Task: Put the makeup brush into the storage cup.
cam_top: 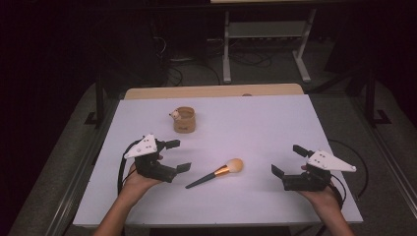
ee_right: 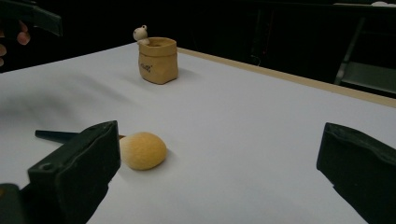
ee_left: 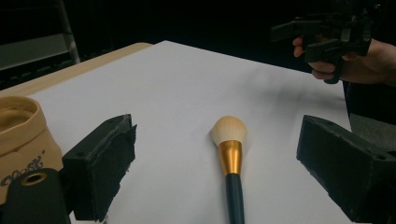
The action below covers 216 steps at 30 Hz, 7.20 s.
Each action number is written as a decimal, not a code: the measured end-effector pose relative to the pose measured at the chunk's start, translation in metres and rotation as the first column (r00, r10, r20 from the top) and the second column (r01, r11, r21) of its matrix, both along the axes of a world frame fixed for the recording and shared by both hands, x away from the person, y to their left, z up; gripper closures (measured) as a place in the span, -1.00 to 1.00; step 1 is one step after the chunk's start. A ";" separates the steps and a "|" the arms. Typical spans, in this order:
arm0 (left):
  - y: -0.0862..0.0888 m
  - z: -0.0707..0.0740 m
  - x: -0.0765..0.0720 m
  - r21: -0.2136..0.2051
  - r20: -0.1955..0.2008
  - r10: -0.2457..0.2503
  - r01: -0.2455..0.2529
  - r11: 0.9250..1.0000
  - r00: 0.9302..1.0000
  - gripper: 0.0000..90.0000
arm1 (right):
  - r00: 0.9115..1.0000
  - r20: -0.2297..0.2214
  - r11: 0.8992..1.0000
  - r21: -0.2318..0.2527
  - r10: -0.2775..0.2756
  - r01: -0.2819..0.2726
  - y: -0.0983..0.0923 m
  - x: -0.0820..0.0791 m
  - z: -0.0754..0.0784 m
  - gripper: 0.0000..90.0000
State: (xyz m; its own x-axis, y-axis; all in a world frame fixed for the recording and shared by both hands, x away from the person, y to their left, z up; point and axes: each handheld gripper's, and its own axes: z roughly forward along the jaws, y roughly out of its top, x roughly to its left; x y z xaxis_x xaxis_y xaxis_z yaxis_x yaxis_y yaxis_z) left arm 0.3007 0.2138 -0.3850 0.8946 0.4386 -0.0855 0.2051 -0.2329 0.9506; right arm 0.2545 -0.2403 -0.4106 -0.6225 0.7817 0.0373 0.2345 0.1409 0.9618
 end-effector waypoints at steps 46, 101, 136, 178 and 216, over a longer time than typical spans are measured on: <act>-0.043 0.007 0.021 0.002 0.010 -0.091 0.091 0.996 0.996 -0.74 | 1.000 -0.006 1.000 0.004 0.007 -0.007 0.003 0.003 0.000 -1.00; -0.096 0.015 0.046 0.015 0.004 -0.184 0.184 0.983 0.983 -0.73 | 1.000 -0.006 1.000 0.010 0.001 -0.001 0.002 0.004 -0.001 -1.00; -0.126 0.011 0.058 0.127 -0.048 -0.224 0.229 0.965 0.973 -0.71 | 1.000 -0.006 1.000 -0.001 -0.005 0.005 0.003 0.005 -0.001 -1.00; -0.141 -0.005 0.057 0.430 -0.230 -0.150 0.239 0.871 0.961 -0.63 | 1.000 -0.003 1.000 -0.003 -0.004 0.004 0.001 0.006 -0.001 -1.00; -0.159 -0.030 0.054 0.638 -0.336 -0.051 0.268 0.722 0.940 -0.10 | 1.000 -0.004 1.000 -0.006 -0.006 0.006 0.001 0.006 -0.002 -1.00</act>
State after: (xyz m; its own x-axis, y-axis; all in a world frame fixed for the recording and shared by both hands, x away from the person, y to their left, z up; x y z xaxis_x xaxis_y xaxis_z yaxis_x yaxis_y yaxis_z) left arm 0.3547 0.0545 -0.4148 0.9407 0.3297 -0.0804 0.3302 -0.8344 0.4412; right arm 0.2602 -0.2396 -0.4121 -0.6175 0.7858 0.0348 0.2392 0.1455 0.9600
